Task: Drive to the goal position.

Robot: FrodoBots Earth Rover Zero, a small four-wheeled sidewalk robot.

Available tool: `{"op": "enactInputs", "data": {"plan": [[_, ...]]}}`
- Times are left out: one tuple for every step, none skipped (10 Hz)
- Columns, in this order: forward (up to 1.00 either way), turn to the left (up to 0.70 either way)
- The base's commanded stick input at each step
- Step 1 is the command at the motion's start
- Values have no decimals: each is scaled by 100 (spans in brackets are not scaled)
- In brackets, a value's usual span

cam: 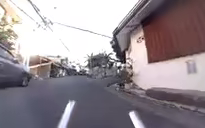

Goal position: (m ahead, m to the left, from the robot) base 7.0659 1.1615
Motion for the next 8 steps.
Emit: {"op": "enactInputs", "data": {"plan": [[85, 0], [85, 0], [85, 0], [85, 0], [85, 0], [85, 0], [85, 0], [85, 0]]}}
